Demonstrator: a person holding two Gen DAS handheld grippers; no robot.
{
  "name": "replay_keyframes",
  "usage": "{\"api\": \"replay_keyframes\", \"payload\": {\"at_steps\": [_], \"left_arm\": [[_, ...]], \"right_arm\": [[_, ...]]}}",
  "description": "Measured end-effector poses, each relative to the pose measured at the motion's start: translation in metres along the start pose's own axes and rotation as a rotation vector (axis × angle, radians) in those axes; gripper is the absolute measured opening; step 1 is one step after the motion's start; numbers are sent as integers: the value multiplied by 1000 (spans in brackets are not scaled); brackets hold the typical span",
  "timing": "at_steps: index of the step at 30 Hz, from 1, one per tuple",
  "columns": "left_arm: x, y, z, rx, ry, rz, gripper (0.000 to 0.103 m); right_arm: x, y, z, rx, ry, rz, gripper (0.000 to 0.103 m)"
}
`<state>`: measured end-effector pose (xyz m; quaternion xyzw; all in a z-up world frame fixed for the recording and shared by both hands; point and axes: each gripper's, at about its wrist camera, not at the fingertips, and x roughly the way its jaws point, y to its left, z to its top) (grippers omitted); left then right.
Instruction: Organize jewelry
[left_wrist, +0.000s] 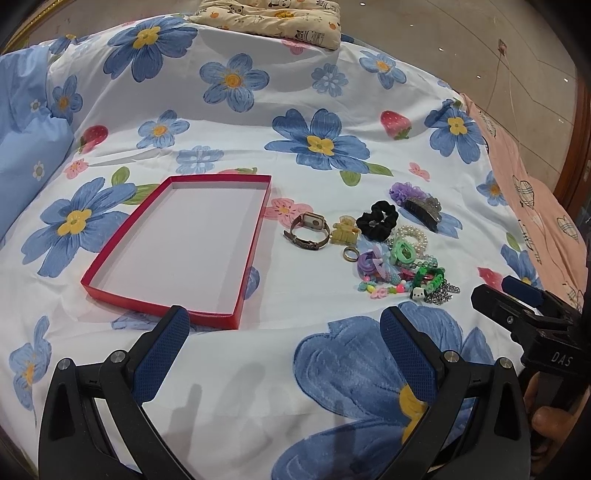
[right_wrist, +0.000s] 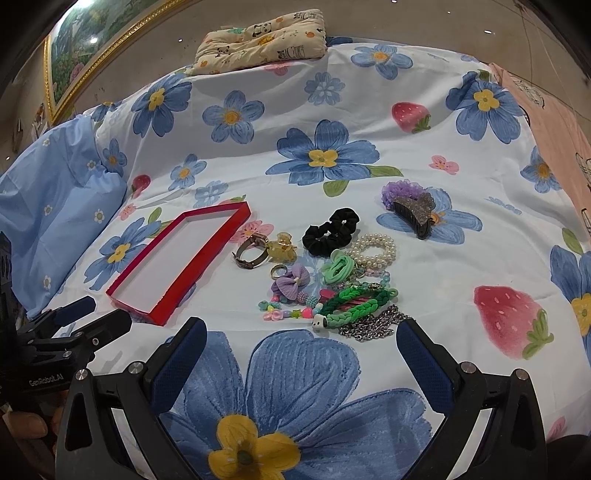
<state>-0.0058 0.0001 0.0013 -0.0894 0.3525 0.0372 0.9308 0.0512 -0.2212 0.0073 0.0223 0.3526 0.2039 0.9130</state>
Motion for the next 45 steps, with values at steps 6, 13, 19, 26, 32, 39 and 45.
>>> {"api": "replay_keyframes", "payload": {"at_steps": [6,13,19,26,32,39,45], "left_arm": [[0,-1,-1,3,-2,4,103],[4,-1,8,29,1,25,103],[14,-1,10,36,14,10,103],[27,-5,13,50,31,1,103],[42,-8,22,64,50,-35,103],[64,-14,40,115,70,-30,101],[95,-17,58,173,124,-40,83]], "right_arm": [[0,0,0,0,0,5,103],[1,1,0,2,-4,6,103],[3,0,2,8,0,11,103],[13,-4,10,24,22,16,103],[24,-14,17,39,35,21,103],[37,-24,36,50,38,30,102],[56,-41,57,86,44,32,102]]}}
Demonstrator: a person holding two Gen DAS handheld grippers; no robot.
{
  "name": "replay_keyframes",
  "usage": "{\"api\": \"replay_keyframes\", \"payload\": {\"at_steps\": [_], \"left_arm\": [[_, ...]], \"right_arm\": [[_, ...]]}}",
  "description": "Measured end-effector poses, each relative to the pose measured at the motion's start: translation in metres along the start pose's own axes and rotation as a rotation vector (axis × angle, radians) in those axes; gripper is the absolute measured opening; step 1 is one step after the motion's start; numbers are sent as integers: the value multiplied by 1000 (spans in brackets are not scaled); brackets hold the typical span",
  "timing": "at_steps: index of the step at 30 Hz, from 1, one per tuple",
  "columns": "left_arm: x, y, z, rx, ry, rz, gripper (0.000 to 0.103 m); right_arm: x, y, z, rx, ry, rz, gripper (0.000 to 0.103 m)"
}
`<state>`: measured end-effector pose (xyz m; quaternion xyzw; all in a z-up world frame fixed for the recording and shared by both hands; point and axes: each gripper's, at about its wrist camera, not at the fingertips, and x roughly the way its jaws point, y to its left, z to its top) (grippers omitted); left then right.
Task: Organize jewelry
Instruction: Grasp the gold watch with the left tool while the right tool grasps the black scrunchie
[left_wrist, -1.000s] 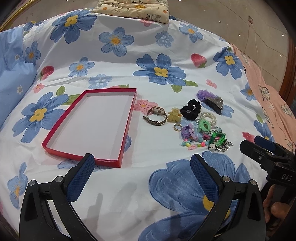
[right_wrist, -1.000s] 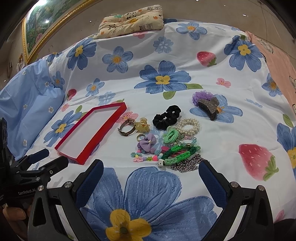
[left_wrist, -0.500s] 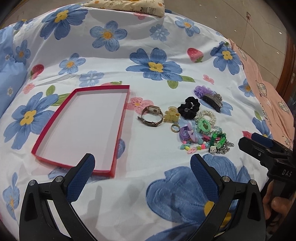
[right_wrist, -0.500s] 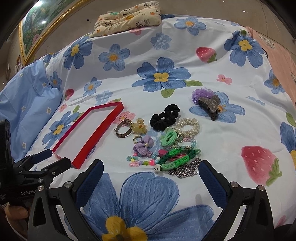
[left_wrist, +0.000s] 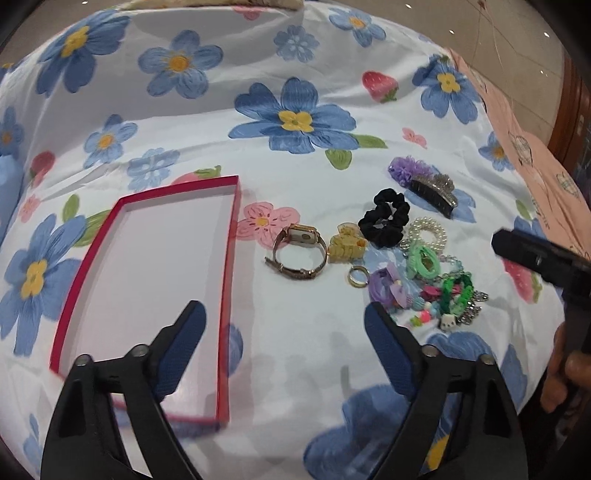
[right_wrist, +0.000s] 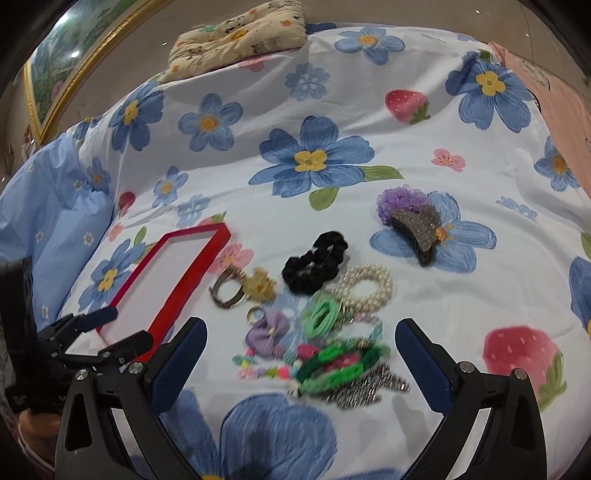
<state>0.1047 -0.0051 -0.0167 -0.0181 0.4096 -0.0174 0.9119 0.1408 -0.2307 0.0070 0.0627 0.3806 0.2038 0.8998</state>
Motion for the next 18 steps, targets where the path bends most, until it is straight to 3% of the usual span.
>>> {"api": "replay_keyframes", "payload": {"at_steps": [4,6,10,12,18], "left_arm": [[27,2,16,21,43,-29,76],[39,1,23,30,60,-43,75],[65,-1,36,34,108,-86,57],[76,-4,39,43,125,-98,55],[104,-17,41,102,192,-99,47]], "right_arm": [[19,-10,18,19,14,4,91],[31,-16,27,29,25,7,78],[64,-24,44,31,64,8,57],[81,-27,50,28,88,4,46],[119,-38,57,37,147,-24,45]]}}
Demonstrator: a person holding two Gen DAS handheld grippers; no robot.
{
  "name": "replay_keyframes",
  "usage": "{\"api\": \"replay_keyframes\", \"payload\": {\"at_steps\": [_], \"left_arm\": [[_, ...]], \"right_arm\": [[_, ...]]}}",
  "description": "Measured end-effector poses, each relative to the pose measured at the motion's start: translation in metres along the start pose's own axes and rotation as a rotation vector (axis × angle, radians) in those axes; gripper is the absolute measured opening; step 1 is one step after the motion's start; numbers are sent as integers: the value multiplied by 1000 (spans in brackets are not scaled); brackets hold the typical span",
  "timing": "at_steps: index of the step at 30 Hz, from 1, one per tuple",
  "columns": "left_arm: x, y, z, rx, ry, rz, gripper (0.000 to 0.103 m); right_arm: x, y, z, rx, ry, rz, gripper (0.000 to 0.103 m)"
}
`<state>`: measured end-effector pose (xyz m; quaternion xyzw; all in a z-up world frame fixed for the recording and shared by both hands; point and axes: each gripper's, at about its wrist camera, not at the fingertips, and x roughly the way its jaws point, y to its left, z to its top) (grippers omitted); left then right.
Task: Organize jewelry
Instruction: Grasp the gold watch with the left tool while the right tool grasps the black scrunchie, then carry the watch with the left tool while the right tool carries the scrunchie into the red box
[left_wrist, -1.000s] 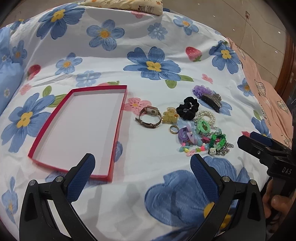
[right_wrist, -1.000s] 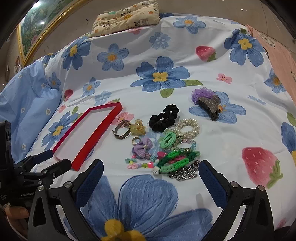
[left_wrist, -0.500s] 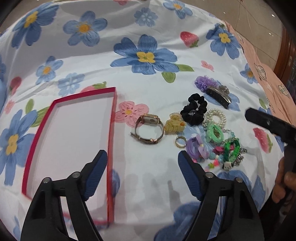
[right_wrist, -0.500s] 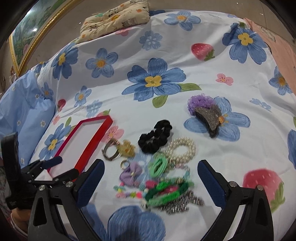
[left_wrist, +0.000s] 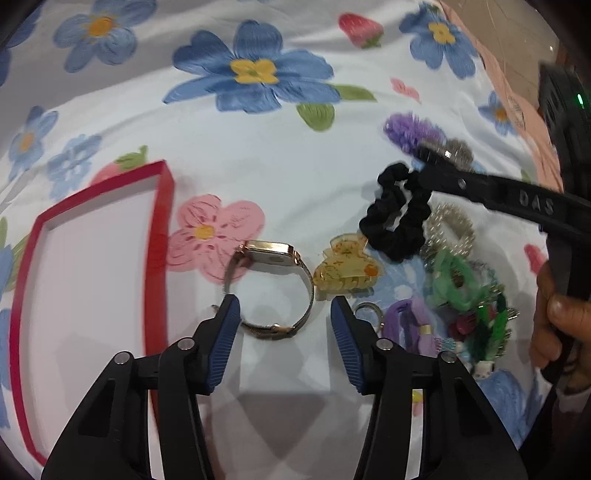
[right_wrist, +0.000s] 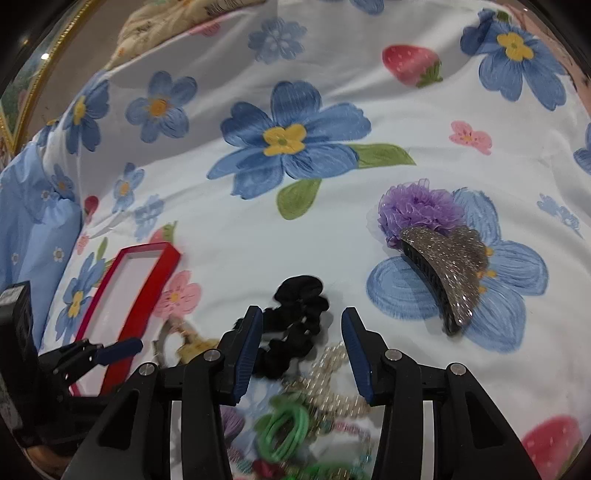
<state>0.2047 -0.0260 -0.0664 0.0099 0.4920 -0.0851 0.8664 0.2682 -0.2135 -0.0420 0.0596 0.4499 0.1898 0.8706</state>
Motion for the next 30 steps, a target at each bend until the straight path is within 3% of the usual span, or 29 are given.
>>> {"api": "replay_keyframes", "payload": {"at_steps": [4,6,7,8,9,12,24,30], "left_arm": [[14,-3,2,18,33,-8,34],[16,-3,3,26,33,-10,29],[16,-4,3,31,31,-18,16],[16,-5,3,35,32,-33,5],[15,-5,4,37,31,-40,4],[12,-7,3,43,16,-57,2],[-63,19,1,-63,-161,-109,1],[-91,51,-7,-120,-206,-84,1]], "right_arm": [[21,-4,3,11,49,-10,45],[28,-5,2,13,66,-9,35],[31,-6,2,15,72,-9,33],[34,-7,1,18,74,-5,23],[35,-8,0,21,77,-1,14],[34,-9,-1,20,67,10,10],[-8,10,6,27,-37,90,8],[-21,35,8,8,-59,131,8]]}}
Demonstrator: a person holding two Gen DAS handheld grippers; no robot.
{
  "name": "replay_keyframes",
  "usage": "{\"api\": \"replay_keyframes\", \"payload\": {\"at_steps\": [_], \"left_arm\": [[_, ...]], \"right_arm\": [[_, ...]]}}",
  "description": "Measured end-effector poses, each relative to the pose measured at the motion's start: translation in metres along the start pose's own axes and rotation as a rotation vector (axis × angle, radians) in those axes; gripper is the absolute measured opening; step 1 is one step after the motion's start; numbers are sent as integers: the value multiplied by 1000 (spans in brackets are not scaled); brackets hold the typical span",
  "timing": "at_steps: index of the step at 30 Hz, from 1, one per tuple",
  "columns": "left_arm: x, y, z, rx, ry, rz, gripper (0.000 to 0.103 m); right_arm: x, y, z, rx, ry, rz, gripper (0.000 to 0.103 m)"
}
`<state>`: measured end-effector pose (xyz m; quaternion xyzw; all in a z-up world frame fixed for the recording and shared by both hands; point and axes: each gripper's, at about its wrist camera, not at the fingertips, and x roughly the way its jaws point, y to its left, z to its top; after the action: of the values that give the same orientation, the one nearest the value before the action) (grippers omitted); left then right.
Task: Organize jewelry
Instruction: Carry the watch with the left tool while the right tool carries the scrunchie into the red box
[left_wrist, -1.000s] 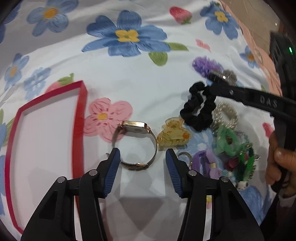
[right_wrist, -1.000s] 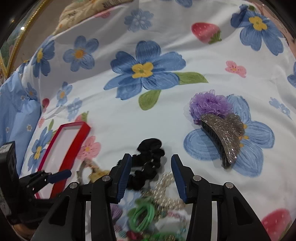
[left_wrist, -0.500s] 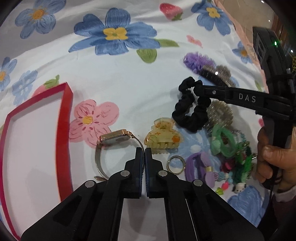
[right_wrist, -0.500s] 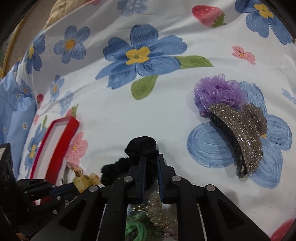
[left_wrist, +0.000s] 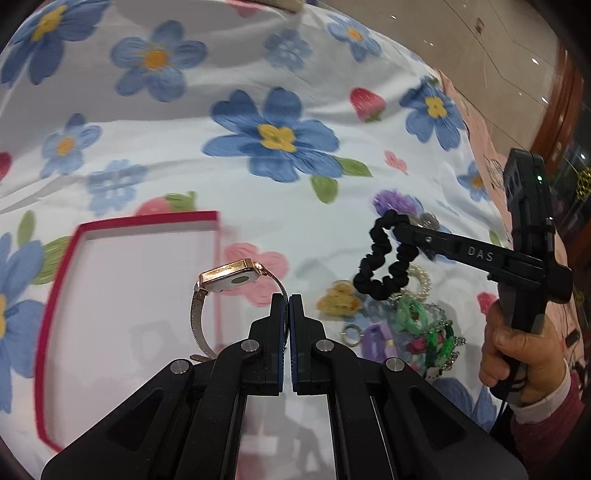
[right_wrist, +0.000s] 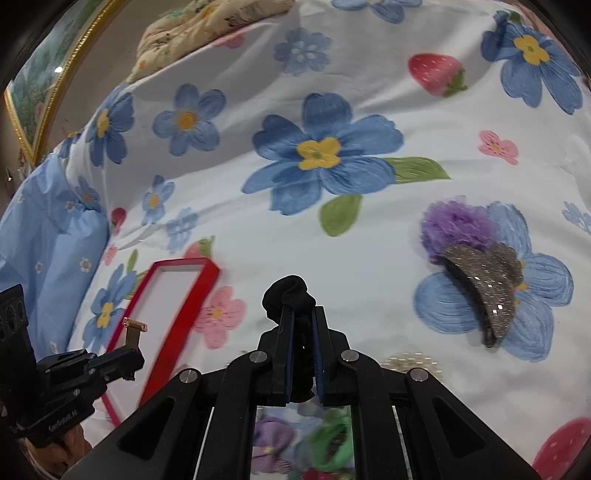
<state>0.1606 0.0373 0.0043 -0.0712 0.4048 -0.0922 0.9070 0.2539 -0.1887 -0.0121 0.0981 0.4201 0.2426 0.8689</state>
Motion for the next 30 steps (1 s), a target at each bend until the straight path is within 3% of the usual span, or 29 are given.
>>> {"api": "replay_keyframes", "payload": {"at_steps": [19,30], "left_arm": [[-29,92,-17,-152,-23,88,1],[8,135,-8,-161,50,133,1]], "right_arm": [[35,107,7,-103,33,154,9],[87,155,14,-135,91,216,9]]}}
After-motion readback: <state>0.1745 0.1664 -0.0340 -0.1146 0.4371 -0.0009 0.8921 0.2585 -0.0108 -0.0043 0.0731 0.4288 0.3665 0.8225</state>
